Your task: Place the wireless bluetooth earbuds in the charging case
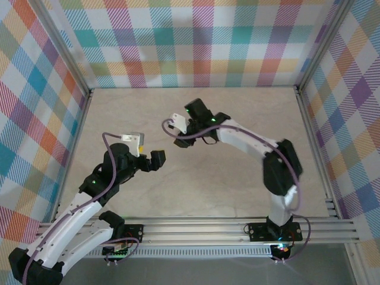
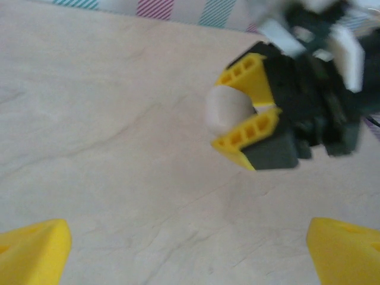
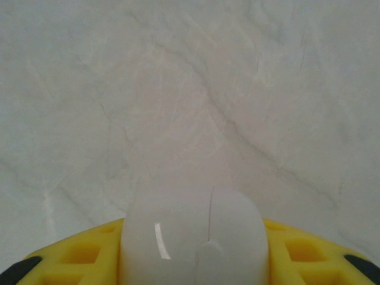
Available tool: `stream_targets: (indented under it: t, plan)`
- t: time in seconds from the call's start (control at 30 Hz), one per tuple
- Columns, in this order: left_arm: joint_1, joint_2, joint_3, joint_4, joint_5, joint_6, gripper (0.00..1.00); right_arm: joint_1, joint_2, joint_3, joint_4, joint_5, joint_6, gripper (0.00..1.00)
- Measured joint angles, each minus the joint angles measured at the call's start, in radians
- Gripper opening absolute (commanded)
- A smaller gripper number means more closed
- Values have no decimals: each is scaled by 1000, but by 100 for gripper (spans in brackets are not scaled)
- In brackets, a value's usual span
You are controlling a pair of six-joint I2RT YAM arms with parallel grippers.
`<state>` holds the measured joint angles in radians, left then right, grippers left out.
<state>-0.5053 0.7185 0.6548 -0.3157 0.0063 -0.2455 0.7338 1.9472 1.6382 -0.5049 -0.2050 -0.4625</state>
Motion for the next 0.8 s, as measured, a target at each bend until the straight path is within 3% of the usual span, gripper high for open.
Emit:
stream_targets:
  t: [0.17,0.37,0.5,0.67,0.8]
  plan:
    - [0,-10,-14,-66,-57,-14,100,-6,336,348,-167,-2,43,33]
    - [4,-33,-51,-106,-89,-47,100,-8,574,608,-314,28,70,37]
    - [4,-58,-78,-105,-103,-54,100,-9,626,682,-356,48,70,39]
    - [4,-81,-90,-107,-111,-53,100,-13,627,694,-379,66,77,60]
    - [5,-91,-92,-114,-121,-53,100,-14,628,694,-388,71,82,67]
